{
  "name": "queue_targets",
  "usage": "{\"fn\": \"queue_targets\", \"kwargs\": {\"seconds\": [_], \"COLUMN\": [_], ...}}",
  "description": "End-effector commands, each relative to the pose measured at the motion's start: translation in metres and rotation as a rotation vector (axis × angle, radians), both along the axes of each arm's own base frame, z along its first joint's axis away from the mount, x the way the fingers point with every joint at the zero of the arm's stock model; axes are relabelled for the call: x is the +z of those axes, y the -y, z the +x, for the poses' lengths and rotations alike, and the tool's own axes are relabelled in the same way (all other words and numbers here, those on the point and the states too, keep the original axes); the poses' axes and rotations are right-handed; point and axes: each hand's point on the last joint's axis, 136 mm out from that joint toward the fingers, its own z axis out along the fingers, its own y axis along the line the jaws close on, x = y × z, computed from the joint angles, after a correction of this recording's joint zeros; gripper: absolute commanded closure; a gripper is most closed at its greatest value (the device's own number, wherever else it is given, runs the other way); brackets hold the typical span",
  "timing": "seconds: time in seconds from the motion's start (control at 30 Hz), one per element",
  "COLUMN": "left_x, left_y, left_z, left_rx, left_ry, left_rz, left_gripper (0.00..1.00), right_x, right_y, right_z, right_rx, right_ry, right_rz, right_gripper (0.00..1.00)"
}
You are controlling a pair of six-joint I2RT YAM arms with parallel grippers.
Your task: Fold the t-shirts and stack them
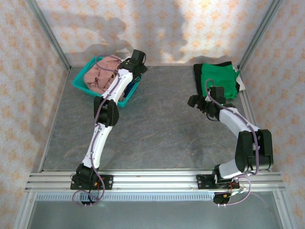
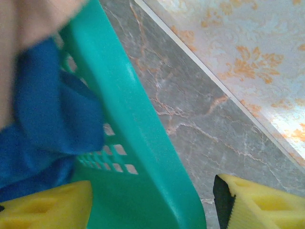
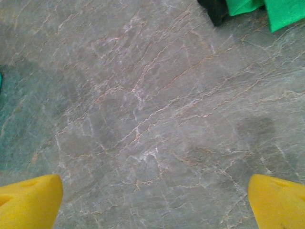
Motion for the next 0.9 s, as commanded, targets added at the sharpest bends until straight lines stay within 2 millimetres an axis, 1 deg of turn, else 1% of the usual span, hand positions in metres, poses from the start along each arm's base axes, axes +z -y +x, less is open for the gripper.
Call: {"fn": "queue_targets", "kwargs": {"seconds": [0.0, 0.03, 0.13, 0.2, 0.3, 0.33, 0.4, 0.43, 0.47, 0.5, 0.53, 0.6, 0.67, 0.73, 0.77, 0.8, 0.87], "left_x": [-0.006, -0.007, -0.010, -0.006, 0.003, 0.006, 0.006, 0.003, 0.002, -0.006, -0.005, -0.009, -0.012, -0.012, -0.010, -0.003, 0.015], "left_y": [0.010, 0.009, 0.006, 0.006, 0.016, 0.018, 0.014, 0.007, -0.003, -0.009, -0.019, -0.040, -0.068, -0.086, -0.093, -0.098, -0.096], "left_z": [0.009, 0.008, -0.002, -0.010, -0.028, -0.039, -0.067, -0.085, -0.103, -0.118, -0.135, -0.165, -0.194, -0.217, -0.226, -0.232, -0.233], "left_rx": [0.006, 0.006, -0.010, -0.059, -0.227, -0.294, -0.426, -0.466, -0.527, -0.570, -0.602, -0.629, -0.609, -0.589, -0.574, -0.556, -0.542], "left_ry": [0.024, 0.018, -0.027, -0.052, -0.097, -0.128, -0.204, -0.261, -0.303, -0.345, -0.371, -0.427, -0.479, -0.496, -0.497, -0.484, -0.432], "left_rz": [-0.063, -0.061, -0.029, -0.004, 0.024, 0.045, 0.117, 0.158, 0.214, 0.240, 0.260, 0.273, 0.293, 0.274, 0.273, 0.283, 0.275], "left_gripper": [0.32, 0.33, 0.47, 0.56, 0.64, 0.65, 0.68, 0.70, 0.71, 0.71, 0.71, 0.71, 0.69, 0.69, 0.61, 0.51, 0.32], "right_x": [0.011, 0.009, 0.005, 0.002, -0.002, -0.003, -0.005, -0.006, -0.006, -0.006, -0.008, -0.008, -0.009, -0.008, -0.009, -0.008, -0.008], "right_y": [-0.005, -0.004, -0.002, 0.000, 0.004, 0.007, 0.012, 0.015, 0.016, 0.018, 0.019, 0.018, 0.017, 0.014, 0.014, 0.013, 0.012], "right_z": [0.003, 0.003, 0.002, 0.001, 0.000, 0.000, -0.003, -0.005, -0.006, -0.007, -0.008, -0.010, -0.012, -0.015, -0.016, -0.017, -0.019], "right_rx": [0.030, 0.028, 0.020, 0.014, -0.008, -0.015, -0.037, -0.045, -0.051, -0.058, -0.068, -0.075, -0.079, -0.074, -0.077, -0.075, -0.074], "right_ry": [0.037, 0.033, 0.024, 0.010, -0.020, -0.029, -0.049, -0.056, -0.063, -0.064, -0.070, -0.075, -0.081, -0.083, -0.084, -0.082, -0.080], "right_rz": [0.014, 0.008, -0.004, -0.009, -0.030, -0.041, -0.065, -0.077, -0.084, -0.086, -0.089, -0.081, -0.064, -0.046, -0.040, -0.034, -0.030], "right_gripper": [0.01, 0.01, 0.01, 0.01, 0.01, 0.01, 0.01, 0.01, 0.01, 0.01, 0.01, 0.01, 0.01, 0.01, 0.01, 0.01, 0.01]}}
